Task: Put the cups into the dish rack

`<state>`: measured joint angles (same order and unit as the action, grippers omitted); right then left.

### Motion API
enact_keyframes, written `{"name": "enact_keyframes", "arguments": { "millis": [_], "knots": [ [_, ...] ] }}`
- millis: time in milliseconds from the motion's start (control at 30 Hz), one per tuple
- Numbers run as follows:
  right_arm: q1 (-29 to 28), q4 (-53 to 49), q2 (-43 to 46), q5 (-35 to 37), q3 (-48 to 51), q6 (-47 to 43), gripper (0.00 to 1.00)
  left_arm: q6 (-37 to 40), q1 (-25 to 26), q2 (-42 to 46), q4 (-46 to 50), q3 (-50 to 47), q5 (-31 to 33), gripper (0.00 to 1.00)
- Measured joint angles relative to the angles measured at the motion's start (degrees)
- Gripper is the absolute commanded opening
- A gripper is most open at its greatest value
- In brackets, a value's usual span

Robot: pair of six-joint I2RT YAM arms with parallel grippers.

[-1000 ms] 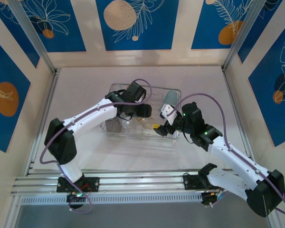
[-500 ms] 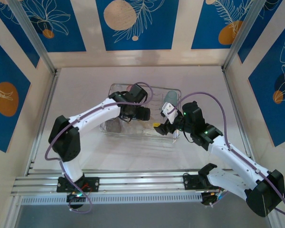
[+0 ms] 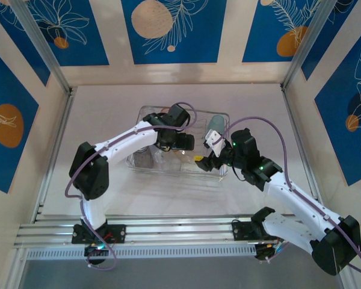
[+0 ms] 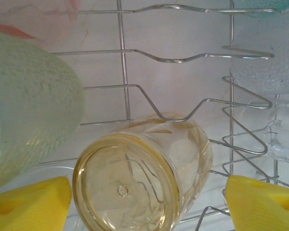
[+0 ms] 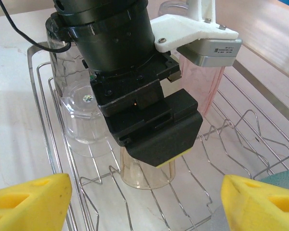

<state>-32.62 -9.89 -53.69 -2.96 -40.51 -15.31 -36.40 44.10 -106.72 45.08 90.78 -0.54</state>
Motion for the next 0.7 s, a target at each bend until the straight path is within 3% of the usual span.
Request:
{"name": "enact_keyframes", "arguments": {
  "millis": [400, 700],
  "knots": [
    [0.0, 0.0, 0.2, 0.0, 0.0, 0.1, 0.81, -0.8, -0.1, -3.9, 2.4, 4.0, -1.6, 0.84],
    [0.0, 0.0, 0.7, 0.0, 0.0, 0.1, 0.81, -0.8, -0.7, -4.5, 2.7, 4.4, -2.9, 0.74]
  ]
}}
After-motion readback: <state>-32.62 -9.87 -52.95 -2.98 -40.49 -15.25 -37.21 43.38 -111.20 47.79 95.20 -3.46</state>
